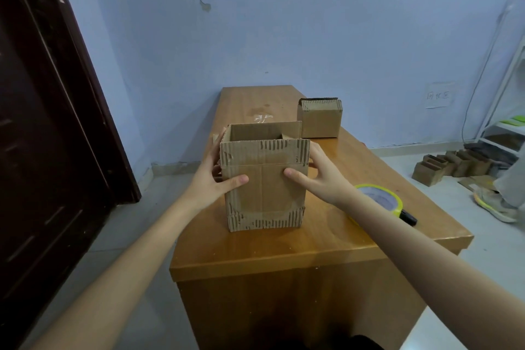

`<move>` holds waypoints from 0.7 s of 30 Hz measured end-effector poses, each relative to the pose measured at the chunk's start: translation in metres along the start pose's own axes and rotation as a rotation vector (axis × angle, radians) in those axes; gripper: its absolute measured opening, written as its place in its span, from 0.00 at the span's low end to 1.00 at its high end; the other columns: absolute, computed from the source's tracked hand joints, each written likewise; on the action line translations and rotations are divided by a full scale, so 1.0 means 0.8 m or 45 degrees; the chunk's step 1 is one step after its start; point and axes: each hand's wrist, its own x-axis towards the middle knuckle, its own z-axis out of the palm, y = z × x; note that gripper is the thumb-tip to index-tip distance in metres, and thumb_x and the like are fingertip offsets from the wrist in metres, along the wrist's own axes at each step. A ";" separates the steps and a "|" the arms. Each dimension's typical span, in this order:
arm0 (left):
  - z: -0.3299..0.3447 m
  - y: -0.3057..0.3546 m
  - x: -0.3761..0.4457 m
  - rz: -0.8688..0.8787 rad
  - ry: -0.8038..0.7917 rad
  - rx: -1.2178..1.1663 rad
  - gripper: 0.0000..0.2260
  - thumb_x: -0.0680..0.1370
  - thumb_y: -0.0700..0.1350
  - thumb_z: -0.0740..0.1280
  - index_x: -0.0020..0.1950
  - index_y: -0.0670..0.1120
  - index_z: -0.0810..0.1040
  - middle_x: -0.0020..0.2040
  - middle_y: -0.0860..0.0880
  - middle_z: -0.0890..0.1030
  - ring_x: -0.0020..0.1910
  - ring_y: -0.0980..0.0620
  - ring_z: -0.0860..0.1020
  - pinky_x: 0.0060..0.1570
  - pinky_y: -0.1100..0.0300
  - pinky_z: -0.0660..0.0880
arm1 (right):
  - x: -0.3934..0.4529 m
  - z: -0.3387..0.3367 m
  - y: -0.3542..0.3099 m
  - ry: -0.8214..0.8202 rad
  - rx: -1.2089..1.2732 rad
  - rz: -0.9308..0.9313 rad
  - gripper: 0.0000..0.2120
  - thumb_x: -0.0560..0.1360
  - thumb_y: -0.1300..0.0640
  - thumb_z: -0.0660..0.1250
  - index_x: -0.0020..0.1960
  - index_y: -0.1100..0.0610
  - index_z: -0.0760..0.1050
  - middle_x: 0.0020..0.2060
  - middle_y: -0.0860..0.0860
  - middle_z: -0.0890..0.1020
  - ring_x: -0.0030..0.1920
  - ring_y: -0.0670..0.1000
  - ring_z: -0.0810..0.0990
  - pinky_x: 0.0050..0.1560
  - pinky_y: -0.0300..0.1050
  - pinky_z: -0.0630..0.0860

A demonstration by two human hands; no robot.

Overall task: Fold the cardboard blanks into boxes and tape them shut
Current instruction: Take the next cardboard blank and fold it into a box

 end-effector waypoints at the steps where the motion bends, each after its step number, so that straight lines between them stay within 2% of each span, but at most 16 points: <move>1: 0.000 -0.001 0.000 -0.002 -0.001 -0.004 0.42 0.59 0.69 0.72 0.65 0.76 0.50 0.74 0.55 0.61 0.65 0.58 0.67 0.52 0.72 0.72 | 0.000 0.002 0.001 -0.005 0.004 0.002 0.26 0.73 0.44 0.66 0.69 0.48 0.66 0.69 0.47 0.67 0.66 0.36 0.65 0.61 0.31 0.69; 3: 0.000 -0.002 0.000 0.006 0.004 0.004 0.42 0.57 0.72 0.71 0.64 0.77 0.51 0.73 0.55 0.63 0.63 0.61 0.68 0.48 0.75 0.72 | -0.001 0.003 0.004 -0.015 0.025 0.024 0.25 0.73 0.43 0.65 0.69 0.48 0.68 0.70 0.47 0.64 0.67 0.36 0.63 0.60 0.27 0.68; 6: 0.003 -0.003 0.000 0.027 0.011 -0.005 0.41 0.58 0.71 0.70 0.65 0.74 0.51 0.72 0.56 0.63 0.59 0.69 0.67 0.46 0.77 0.72 | -0.001 0.002 0.006 -0.029 0.034 0.040 0.26 0.73 0.39 0.66 0.68 0.45 0.68 0.70 0.45 0.63 0.68 0.37 0.63 0.59 0.27 0.68; 9: 0.005 -0.005 -0.004 0.019 0.014 0.000 0.39 0.64 0.66 0.70 0.68 0.68 0.52 0.70 0.56 0.66 0.57 0.72 0.68 0.47 0.77 0.72 | 0.001 0.001 0.006 -0.036 0.026 0.046 0.29 0.70 0.35 0.64 0.68 0.44 0.68 0.70 0.44 0.63 0.68 0.39 0.64 0.61 0.32 0.70; 11: 0.007 -0.005 -0.005 0.023 -0.008 -0.003 0.36 0.67 0.62 0.69 0.69 0.65 0.53 0.65 0.60 0.68 0.56 0.75 0.69 0.47 0.78 0.71 | 0.001 0.002 0.006 -0.039 0.026 0.061 0.30 0.70 0.34 0.63 0.68 0.44 0.67 0.70 0.44 0.62 0.68 0.41 0.64 0.63 0.35 0.69; 13: 0.007 -0.003 -0.006 0.008 -0.040 0.018 0.33 0.69 0.58 0.68 0.68 0.67 0.53 0.65 0.62 0.67 0.57 0.75 0.68 0.48 0.79 0.70 | 0.000 0.002 0.007 -0.042 0.028 0.063 0.28 0.70 0.35 0.63 0.68 0.43 0.67 0.71 0.43 0.62 0.69 0.40 0.63 0.62 0.35 0.69; 17: 0.003 -0.002 -0.006 -0.001 -0.070 0.042 0.33 0.66 0.67 0.67 0.66 0.74 0.53 0.65 0.65 0.66 0.59 0.75 0.65 0.49 0.80 0.68 | -0.001 0.002 0.003 -0.049 0.053 0.092 0.24 0.74 0.39 0.64 0.67 0.42 0.66 0.71 0.44 0.62 0.68 0.39 0.64 0.59 0.29 0.68; 19: 0.003 -0.002 -0.006 0.001 -0.072 0.035 0.31 0.68 0.64 0.67 0.66 0.74 0.54 0.65 0.66 0.65 0.58 0.77 0.64 0.51 0.80 0.67 | -0.002 0.002 0.001 -0.054 0.063 0.108 0.22 0.74 0.41 0.64 0.66 0.42 0.66 0.71 0.44 0.62 0.68 0.40 0.64 0.58 0.29 0.69; 21: 0.004 -0.001 -0.006 -0.008 -0.070 0.017 0.30 0.70 0.60 0.67 0.66 0.72 0.54 0.66 0.64 0.65 0.58 0.76 0.65 0.53 0.77 0.68 | -0.003 0.002 -0.002 -0.068 0.084 0.121 0.20 0.75 0.40 0.63 0.65 0.39 0.66 0.71 0.43 0.62 0.69 0.40 0.63 0.58 0.29 0.69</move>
